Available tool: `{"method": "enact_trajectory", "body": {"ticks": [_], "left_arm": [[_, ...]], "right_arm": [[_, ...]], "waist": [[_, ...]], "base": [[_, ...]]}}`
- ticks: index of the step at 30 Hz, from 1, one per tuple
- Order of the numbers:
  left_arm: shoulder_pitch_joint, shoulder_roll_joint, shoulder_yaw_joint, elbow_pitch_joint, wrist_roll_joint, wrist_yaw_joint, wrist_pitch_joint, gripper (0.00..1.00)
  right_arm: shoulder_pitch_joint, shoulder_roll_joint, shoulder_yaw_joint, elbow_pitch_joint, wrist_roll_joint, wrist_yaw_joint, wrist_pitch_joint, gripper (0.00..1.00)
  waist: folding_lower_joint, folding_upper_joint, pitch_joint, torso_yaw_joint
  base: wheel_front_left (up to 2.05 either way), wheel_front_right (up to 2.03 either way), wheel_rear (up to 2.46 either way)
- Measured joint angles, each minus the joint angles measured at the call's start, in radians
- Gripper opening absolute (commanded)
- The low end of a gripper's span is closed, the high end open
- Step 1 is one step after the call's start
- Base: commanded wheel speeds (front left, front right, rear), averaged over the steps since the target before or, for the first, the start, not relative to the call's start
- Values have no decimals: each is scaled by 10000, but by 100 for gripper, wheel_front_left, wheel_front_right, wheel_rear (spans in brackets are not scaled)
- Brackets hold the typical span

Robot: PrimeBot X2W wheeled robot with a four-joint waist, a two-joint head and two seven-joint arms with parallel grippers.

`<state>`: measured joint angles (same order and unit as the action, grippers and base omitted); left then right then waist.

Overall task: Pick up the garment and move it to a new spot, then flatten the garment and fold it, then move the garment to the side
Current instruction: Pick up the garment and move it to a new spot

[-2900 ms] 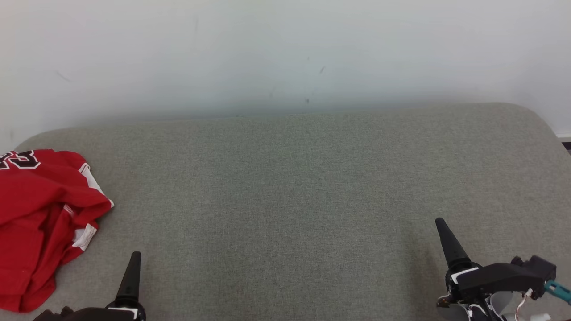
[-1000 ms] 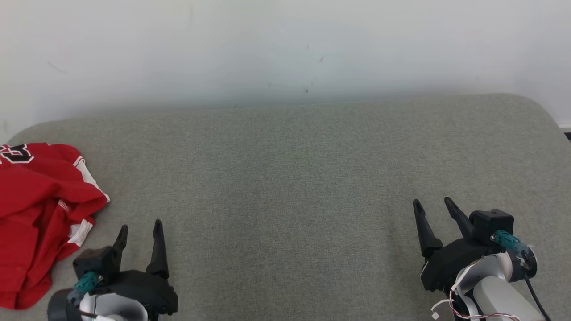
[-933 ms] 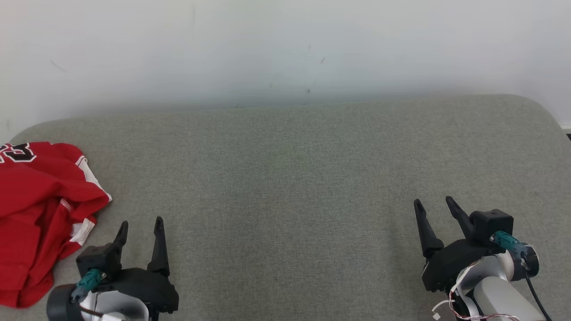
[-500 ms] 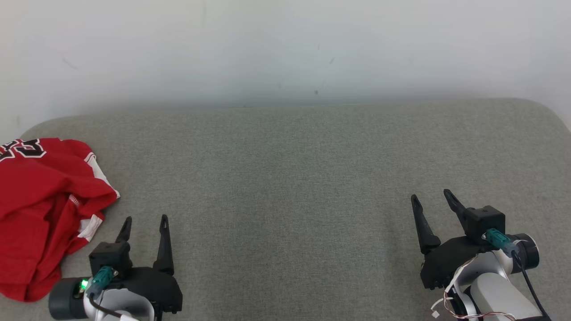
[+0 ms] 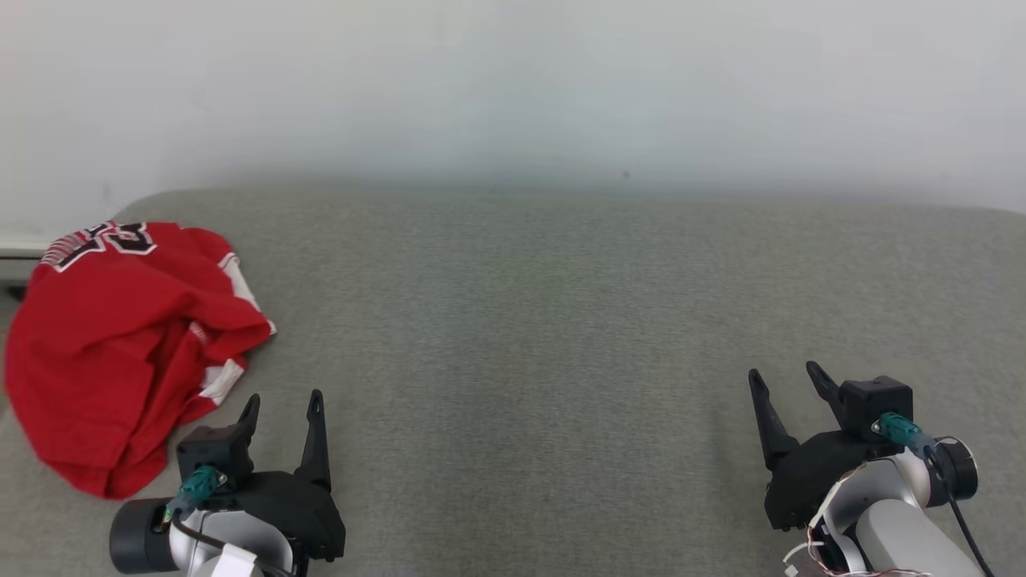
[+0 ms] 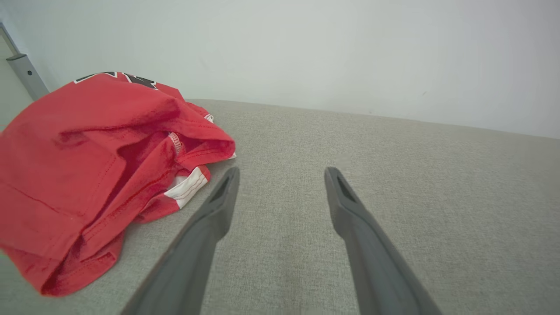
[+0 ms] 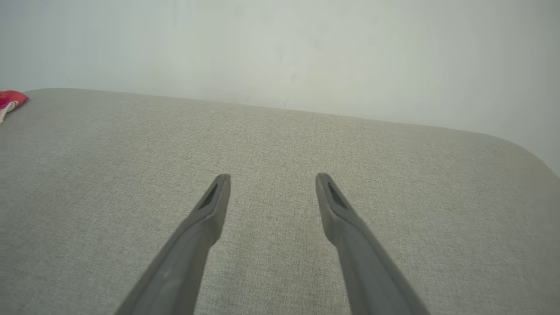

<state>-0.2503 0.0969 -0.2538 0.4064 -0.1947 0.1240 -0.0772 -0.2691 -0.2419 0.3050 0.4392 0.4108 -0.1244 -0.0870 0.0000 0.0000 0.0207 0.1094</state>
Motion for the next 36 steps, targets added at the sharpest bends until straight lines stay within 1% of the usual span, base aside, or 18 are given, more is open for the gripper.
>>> {"method": "enact_trajectory", "body": {"ticks": [5, 12, 17, 18, 28, 31, 34, 36], "left_arm": [[72, 19, 59, -198, -2, 0, 153, 100], [870, 286, 481, -610, -10, 2, 242, 100], [1274, 332, 658, -917, -8, 2, 330, 100], [1274, 332, 658, -917, -8, 2, 330, 100], [1380, 326, 633, -1241, -8, 2, 671, 100], [1316, 324, 633, -1237, -12, 2, 798, 100], [1049, 318, 581, -1200, -94, -25, 1001, 100], [738, 288, 472, -1060, -201, -217, 1216, 100]], "right_arm": [[-8, -29, 132, -205, -17, -2, 247, 100], [-194, 194, 658, -236, -115, 63, 579, 100], [-320, 316, 849, -288, -144, 113, 721, 100], [-320, 316, 849, -288, -144, 113, 721, 100], [-246, 198, 844, -602, -297, 100, 959, 100], [-242, 198, 863, -754, -424, 100, 970, 100], [-177, 196, 880, -986, -435, 96, 974, 100], [39, 171, 855, -1269, -468, 86, 1001, 100]], "waist": [[0, 0, -33, 558], [0, 0, -90, 1491], [0, 0, -136, 2201], [0, 0, -136, 2201], [0, 0, -62, 3611], [0, 0, -28, 3910], [0, 0, -32, 4068], [0, -1, -42, 4075]], "base": [[0, 0, 0], [0, 0, 0], [0, 0, 0], [0, 0, 0], [0, 0, 0], [0, 0, 0], [0, 0, 0], [0, 0, 0]]}}
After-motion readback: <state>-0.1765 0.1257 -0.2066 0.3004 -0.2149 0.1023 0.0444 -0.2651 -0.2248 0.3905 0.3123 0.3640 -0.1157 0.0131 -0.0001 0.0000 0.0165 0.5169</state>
